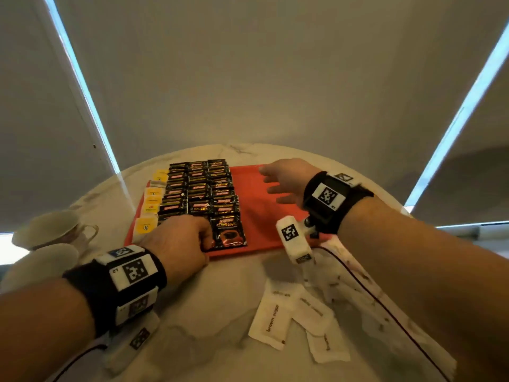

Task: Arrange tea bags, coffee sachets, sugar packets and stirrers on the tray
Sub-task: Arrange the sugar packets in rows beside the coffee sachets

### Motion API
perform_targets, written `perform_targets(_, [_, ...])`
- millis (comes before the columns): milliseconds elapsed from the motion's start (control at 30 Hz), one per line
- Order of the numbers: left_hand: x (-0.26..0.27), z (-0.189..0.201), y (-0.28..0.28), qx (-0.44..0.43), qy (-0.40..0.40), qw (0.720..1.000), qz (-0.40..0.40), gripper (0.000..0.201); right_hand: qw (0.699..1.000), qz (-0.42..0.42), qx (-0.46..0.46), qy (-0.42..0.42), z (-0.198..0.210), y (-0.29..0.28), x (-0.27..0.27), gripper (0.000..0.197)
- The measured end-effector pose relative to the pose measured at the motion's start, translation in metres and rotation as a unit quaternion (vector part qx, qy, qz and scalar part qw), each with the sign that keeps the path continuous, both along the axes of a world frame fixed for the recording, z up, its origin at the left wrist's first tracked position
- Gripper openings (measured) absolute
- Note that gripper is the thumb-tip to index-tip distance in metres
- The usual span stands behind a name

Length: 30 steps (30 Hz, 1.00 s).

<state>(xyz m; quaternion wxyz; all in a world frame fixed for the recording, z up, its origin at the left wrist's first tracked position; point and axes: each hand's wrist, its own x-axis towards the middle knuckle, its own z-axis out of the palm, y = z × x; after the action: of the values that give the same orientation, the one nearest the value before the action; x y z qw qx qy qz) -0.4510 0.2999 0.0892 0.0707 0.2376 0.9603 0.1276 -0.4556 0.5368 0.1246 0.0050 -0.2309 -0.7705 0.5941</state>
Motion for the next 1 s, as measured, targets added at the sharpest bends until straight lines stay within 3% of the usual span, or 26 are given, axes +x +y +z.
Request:
perform_targets(100, [0.009, 0.004, 0.009, -0.006, 0.006, 1.000, -0.015, 0.025, 0.990, 0.029, 0.133, -0.035, 0.019, 0.022, 0.033, 0.028])
perform_targets(233, [0.041, 0.016, 0.035, 0.068, 0.052, 0.989, -0.117, 0.026, 0.963, 0.034, 0.234, -0.128, 0.021, 0.054, 0.079, 0.022])
perform_targets(367, [0.075, 0.026, 0.067, 0.008, 0.045, 0.955, -0.294, 0.055, 0.938, 0.025, 0.288, -0.190, 0.017, 0.081, 0.122, 0.024])
perform_targets(467, [0.091, 0.026, 0.088, -0.071, 0.000, 0.932, -0.354, 0.080, 0.922, 0.017, 0.307, -0.236, 0.014, 0.103, 0.148, 0.041])
perform_targets(567, [0.097, 0.021, 0.106, -0.153, -0.002, 0.913, -0.377, 0.103, 0.910, 0.048, 0.291, -0.290, 0.008, 0.119, 0.169, 0.067])
perform_targets(633, [0.100, 0.019, 0.118, -0.185, 0.015, 0.906, -0.379, 0.113, 0.886, 0.095, 0.317, -0.325, 0.000, 0.122, 0.180, 0.084])
perform_targets(767, [0.105, 0.017, 0.137, -0.220, 0.031, 0.896, -0.384, 0.122, 0.848, 0.150, 0.371, -0.348, -0.017, 0.118, 0.185, 0.108])
perform_targets(900, [0.108, 0.014, 0.135, -0.217, 0.019, 0.896, -0.386, 0.107, 0.801, 0.191, 0.468, -0.319, -0.022, 0.101, 0.184, 0.100])
perform_targets(1000, [0.105, 0.011, 0.113, -0.195, 0.013, 0.907, -0.372, 0.103, 0.788, 0.224, 0.498, -0.286, -0.020, 0.077, 0.183, 0.092])
